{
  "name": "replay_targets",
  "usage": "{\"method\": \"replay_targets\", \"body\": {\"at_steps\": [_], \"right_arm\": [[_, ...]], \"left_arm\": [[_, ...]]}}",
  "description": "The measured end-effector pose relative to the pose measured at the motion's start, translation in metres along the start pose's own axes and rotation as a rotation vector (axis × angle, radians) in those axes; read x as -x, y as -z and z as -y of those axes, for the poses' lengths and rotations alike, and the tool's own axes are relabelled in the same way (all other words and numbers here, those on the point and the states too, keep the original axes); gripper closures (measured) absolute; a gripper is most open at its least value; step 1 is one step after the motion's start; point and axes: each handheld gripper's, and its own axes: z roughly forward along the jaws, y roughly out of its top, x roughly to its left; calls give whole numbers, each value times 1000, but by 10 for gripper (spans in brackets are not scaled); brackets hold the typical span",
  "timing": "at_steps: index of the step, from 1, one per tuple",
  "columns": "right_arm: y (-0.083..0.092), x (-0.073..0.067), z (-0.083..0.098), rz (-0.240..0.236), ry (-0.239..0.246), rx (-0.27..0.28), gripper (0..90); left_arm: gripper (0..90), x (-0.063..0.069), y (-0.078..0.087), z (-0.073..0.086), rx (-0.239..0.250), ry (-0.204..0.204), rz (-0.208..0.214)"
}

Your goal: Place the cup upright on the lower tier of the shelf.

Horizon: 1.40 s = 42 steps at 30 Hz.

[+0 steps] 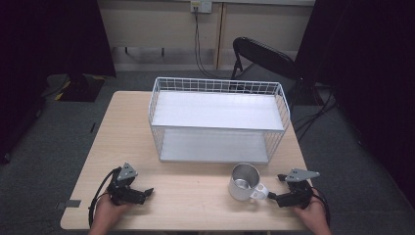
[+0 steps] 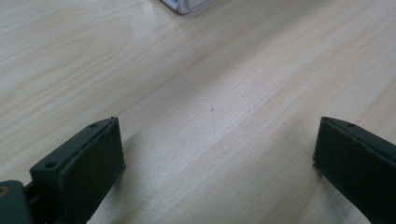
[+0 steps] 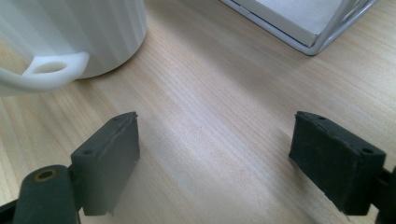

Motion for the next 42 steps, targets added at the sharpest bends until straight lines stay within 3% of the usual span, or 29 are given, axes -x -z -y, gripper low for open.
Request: {"method": "replay_targets", "body": {"at_steps": [17,23,30,42], "right_arm": [[6,-5,-1,10,-13,-38,180],[15,-9,-2,-19,-24,-23,182],[29,-22,-6,-66,14,-15,203],[32,-38,-20,-119,31,-10,209]], "left_arm": [[11,0,0,0,0,1,0],[11,0,0,0,0,1,0],[11,0,0,0,0,1,0],[11,0,0,0,0,1,0]]}}
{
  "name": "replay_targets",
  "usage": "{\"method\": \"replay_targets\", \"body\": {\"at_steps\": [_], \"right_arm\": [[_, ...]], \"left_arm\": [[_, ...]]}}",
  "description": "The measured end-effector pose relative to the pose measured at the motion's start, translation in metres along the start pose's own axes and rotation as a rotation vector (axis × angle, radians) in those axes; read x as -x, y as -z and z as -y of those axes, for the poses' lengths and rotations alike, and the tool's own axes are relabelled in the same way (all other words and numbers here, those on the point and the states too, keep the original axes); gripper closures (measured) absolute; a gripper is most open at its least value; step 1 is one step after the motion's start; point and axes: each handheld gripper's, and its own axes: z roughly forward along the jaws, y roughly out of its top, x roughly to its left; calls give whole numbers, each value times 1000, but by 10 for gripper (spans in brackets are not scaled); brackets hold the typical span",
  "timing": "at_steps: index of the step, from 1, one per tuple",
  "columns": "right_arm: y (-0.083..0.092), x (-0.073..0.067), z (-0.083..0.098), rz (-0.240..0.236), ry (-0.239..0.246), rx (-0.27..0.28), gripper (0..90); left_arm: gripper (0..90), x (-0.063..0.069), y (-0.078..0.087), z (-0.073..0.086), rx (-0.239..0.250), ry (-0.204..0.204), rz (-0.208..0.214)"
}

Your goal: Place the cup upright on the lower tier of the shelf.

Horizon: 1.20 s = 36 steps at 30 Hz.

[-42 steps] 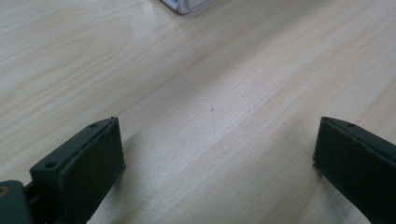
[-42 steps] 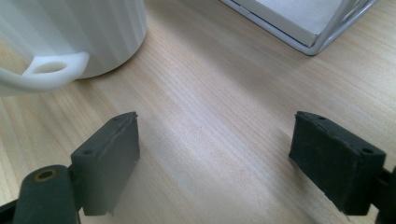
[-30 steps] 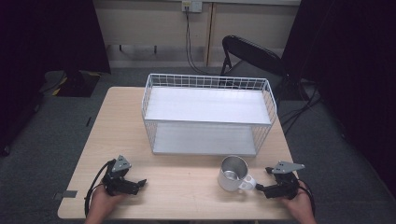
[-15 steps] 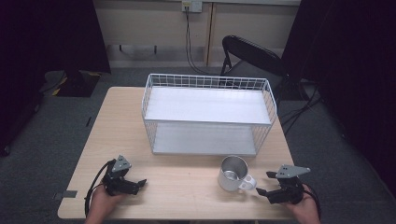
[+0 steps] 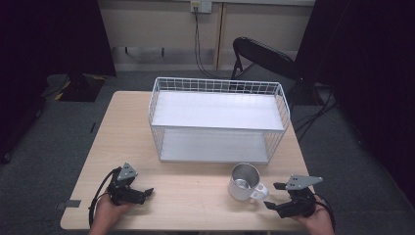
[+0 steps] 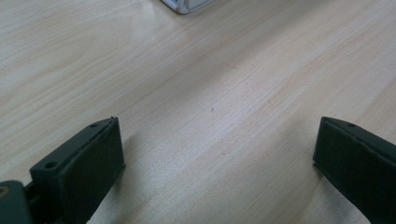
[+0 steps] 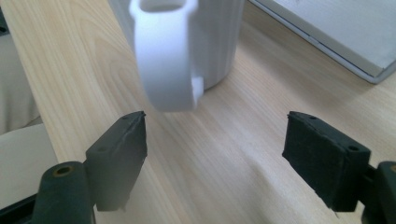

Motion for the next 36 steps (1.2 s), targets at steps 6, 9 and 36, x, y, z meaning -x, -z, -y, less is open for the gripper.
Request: {"method": "replay_targets", "body": {"at_steps": [6,9,36], "right_arm": [[-1,-4,-4,-9,-6,6,207],[-3,-5,-5,-13,-7,3,210],[-2,-13,-27,-16,12,45,413]], "left_arm": [[11,0,0,0,0,0,0],[11,0,0,0,0,0,0],[11,0,0,0,0,0,0]]}}
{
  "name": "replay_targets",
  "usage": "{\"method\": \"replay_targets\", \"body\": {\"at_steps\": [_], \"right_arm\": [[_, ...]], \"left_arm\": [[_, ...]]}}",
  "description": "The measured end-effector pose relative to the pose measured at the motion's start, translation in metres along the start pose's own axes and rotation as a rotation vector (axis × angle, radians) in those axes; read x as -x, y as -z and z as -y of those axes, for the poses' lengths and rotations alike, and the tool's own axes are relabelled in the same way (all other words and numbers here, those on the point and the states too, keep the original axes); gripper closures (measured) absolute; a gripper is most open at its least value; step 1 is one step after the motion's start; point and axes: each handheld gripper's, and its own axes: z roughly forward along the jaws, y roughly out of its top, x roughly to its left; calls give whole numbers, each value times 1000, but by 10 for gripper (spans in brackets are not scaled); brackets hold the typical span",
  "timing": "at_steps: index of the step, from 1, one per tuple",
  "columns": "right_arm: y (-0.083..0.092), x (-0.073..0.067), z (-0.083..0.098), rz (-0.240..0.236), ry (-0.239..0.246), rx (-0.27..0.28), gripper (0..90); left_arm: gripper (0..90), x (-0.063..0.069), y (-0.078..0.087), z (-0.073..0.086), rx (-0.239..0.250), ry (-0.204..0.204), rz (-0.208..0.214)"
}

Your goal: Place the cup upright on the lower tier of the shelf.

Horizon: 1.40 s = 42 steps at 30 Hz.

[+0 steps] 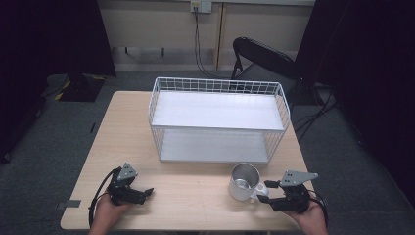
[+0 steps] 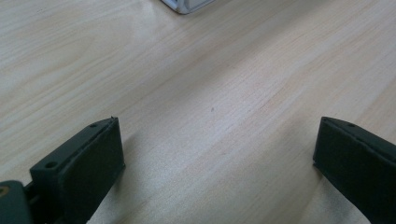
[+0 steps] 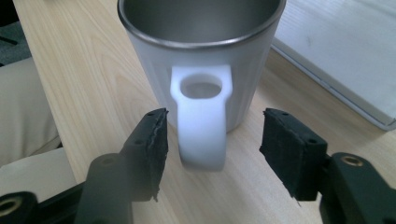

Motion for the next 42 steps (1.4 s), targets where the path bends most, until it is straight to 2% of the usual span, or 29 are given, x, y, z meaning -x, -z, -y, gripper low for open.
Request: {"method": "replay_targets", "body": {"at_steps": [22,35,42], "right_arm": [[1,-4,-10,-8,19,-1,653],[1,-3,-9,-10,43,-10,709],[2,-5,-7,3,56,19,715]], "left_arm": [[11,0,0,0,0,0,0],[11,0,0,0,-1,0,0],[11,0,0,0,-1,0,0]]}}
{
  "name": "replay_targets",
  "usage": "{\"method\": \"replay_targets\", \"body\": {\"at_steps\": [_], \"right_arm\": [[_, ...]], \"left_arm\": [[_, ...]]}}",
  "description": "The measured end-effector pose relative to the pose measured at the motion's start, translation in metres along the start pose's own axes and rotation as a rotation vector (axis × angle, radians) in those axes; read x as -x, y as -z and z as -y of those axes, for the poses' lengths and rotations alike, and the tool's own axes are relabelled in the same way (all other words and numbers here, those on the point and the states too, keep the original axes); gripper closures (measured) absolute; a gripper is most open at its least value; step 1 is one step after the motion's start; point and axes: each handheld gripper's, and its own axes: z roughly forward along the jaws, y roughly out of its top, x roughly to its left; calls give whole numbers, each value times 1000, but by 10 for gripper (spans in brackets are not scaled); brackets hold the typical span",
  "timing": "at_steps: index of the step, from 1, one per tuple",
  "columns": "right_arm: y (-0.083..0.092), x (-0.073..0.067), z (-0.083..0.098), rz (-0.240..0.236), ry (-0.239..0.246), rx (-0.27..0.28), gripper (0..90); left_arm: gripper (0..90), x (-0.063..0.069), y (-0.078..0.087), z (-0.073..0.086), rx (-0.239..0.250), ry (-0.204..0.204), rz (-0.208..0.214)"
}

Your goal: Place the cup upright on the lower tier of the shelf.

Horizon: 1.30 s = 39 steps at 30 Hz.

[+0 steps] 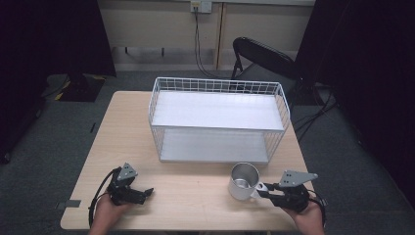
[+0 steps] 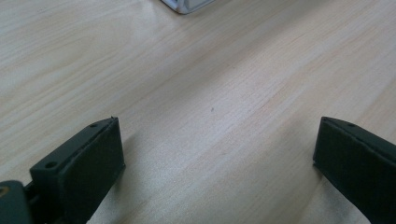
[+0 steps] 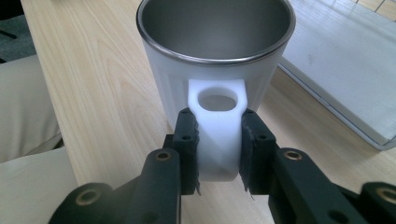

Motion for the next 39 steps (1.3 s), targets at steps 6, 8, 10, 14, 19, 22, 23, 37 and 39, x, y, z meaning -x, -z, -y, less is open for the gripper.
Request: {"method": "replay_targets", "body": {"at_steps": [6,8,10,14,19,22,23,37,39], "right_arm": [[1,-2,0,25,20,23,717],[1,-3,1,30,23,30,718],[2,-2,2,34,18,41,718],[4,-2,2,38,10,55,719],[5,-1,1,38,-3,70,719],[5,-1,0,42,-6,76,719],[5,-1,0,42,-6,76,719],[3,4,-11,42,-32,108,720],[3,5,-12,42,-37,113,720]], "left_arm": [[11,0,0,0,0,0,0],[11,0,0,0,0,0,0],[11,0,0,0,0,0,0],[11,0,0,0,0,0,0],[11,0,0,0,0,0,0],[11,0,0,0,0,0,0],[11,0,0,0,0,0,0],[10,0,0,0,0,0,0],[10,0,0,0,0,0,0]]}}
